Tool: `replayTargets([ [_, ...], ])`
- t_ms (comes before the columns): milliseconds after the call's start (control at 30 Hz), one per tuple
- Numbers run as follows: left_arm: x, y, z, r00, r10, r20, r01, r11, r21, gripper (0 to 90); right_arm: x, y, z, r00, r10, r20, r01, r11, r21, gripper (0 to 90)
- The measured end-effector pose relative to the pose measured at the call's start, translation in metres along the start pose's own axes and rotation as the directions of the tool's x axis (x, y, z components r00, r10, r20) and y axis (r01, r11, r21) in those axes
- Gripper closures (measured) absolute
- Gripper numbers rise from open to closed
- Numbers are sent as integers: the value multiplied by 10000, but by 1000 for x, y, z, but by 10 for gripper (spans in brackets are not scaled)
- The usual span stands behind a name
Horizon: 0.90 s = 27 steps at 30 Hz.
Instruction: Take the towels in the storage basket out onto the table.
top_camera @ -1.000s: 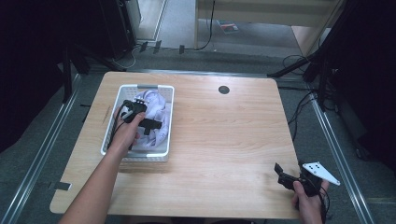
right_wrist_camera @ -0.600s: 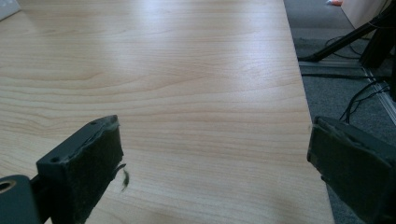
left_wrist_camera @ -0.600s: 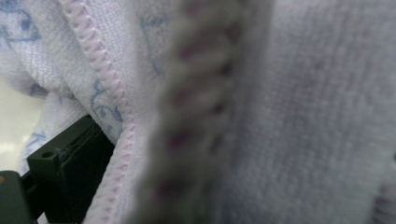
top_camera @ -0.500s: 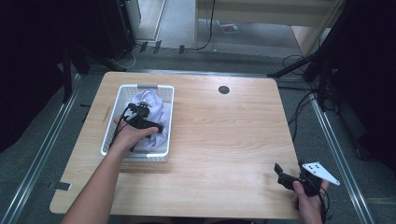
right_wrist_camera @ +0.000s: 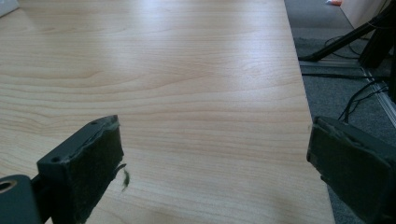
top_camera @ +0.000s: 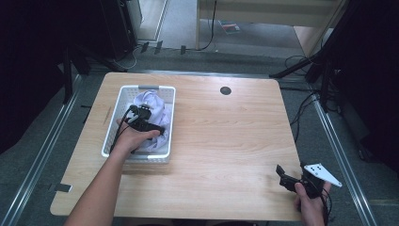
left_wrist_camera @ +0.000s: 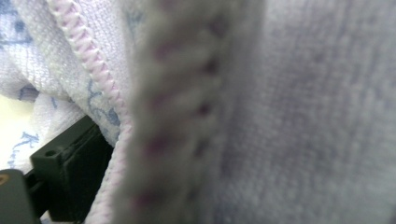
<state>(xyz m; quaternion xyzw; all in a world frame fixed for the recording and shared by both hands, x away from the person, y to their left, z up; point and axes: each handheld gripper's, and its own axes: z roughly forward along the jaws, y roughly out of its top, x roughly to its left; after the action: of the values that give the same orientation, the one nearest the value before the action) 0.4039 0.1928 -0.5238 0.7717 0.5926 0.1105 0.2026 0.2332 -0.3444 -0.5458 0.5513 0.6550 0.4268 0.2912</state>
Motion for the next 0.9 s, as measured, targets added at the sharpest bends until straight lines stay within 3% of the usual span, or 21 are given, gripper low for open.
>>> replayTargets([
  [67,0,1,-4,9999,6,128,-5,10000,-59,167,0,0,0,10000,-10,-10,10,10000,-1,36],
  [200,2,2,-7,9997,-225,104,226,9997,-96,310,0,0,0,10000,6,6,-6,10000,19,37],
  [267,2,2,-7,9997,-223,102,224,9997,-105,320,0,0,0,10000,-8,3,8,10000,5,37],
  [567,5,2,-10,9980,-395,499,406,9989,-213,535,0,0,0,10000,40,-15,-39,10000,45,38],
  [600,7,3,-11,9963,-581,628,590,9982,-127,553,0,0,0,10000,45,-25,-44,10000,54,39],
  [700,8,6,-13,9968,-479,637,479,9989,15,601,-1,0,0,10000,30,-39,-30,10000,38,38],
  [733,6,10,-16,9989,-244,398,236,9995,218,606,-1,0,0,10000,57,-29,-57,10000,31,39],
  [900,8,16,-27,9998,-200,56,197,9982,568,620,-1,0,0,9999,146,-48,-146,9999,20,38],
])
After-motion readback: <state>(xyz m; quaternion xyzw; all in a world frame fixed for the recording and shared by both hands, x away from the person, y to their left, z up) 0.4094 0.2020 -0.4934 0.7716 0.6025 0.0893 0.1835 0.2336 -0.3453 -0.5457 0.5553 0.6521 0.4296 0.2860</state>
